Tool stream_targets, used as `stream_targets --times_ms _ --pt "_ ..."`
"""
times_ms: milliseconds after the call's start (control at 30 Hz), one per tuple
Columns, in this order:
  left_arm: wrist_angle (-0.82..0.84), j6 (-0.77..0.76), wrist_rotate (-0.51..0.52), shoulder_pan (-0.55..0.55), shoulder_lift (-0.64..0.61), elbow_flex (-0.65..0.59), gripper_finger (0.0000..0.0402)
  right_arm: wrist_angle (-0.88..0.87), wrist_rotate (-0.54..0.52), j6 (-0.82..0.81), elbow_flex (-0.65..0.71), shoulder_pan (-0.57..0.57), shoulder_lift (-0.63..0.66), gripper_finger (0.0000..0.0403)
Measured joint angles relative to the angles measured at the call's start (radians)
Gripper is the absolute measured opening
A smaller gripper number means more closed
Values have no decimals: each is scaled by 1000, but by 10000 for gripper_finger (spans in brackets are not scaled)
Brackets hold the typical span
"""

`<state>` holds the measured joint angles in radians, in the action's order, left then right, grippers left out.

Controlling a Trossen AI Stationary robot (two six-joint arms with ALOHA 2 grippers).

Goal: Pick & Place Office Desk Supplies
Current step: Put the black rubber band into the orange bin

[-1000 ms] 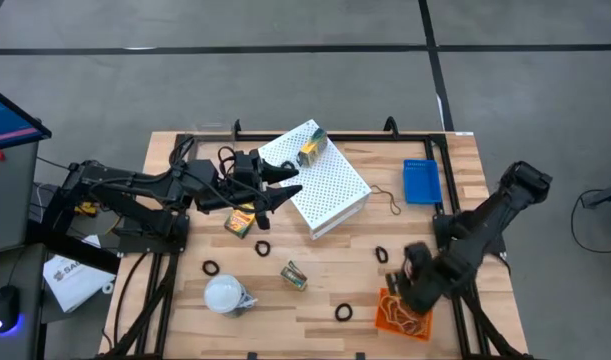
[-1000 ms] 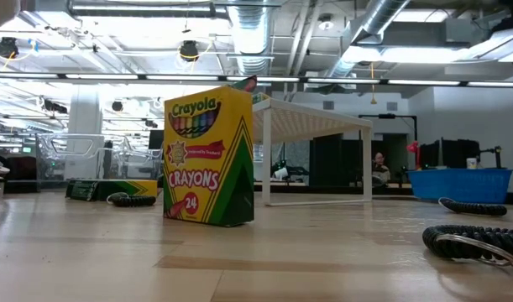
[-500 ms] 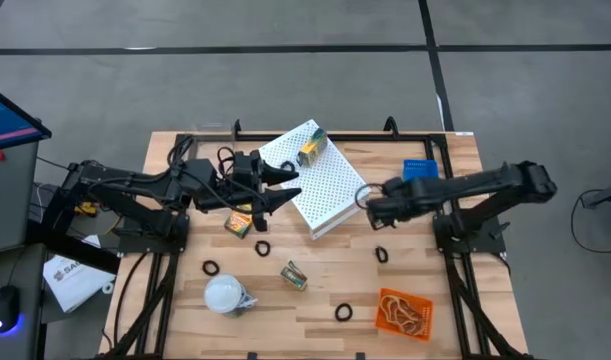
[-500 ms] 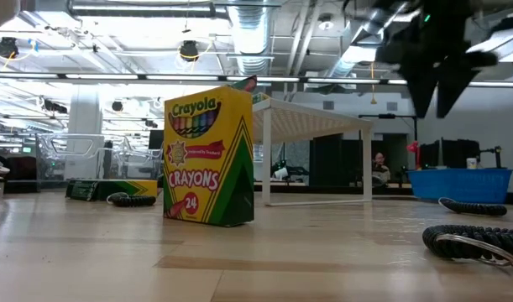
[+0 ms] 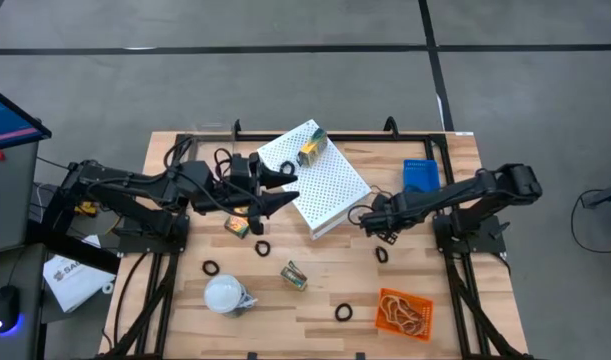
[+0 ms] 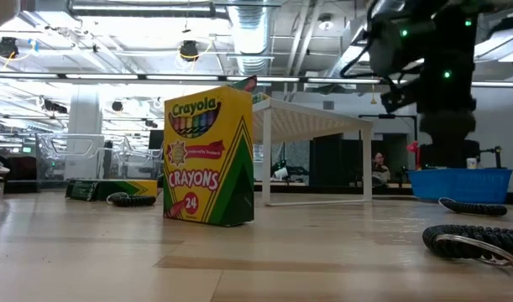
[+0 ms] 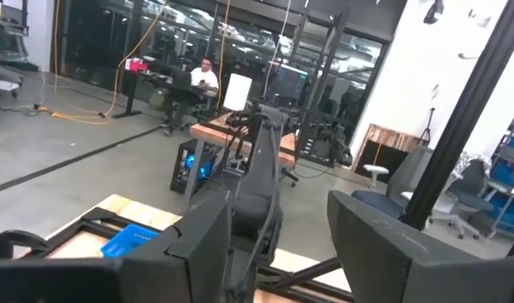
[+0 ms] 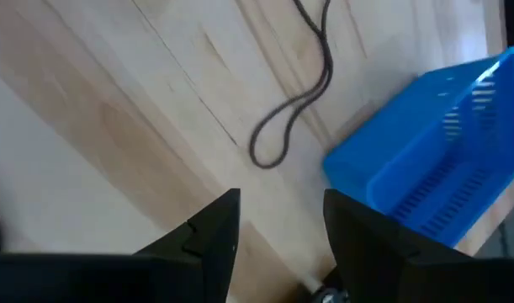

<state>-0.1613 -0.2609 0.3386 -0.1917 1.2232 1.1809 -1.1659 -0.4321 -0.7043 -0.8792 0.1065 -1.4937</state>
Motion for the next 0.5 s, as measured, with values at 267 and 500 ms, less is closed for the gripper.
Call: stream_targets --times_ms 267,500 --pt "-66 -42 5 0 0 0 191 118 15 -90 127 -22 -1 164" --pt "-115 -59 39 0 0 0 191 222 -17 -140 207 -23 -1 164"
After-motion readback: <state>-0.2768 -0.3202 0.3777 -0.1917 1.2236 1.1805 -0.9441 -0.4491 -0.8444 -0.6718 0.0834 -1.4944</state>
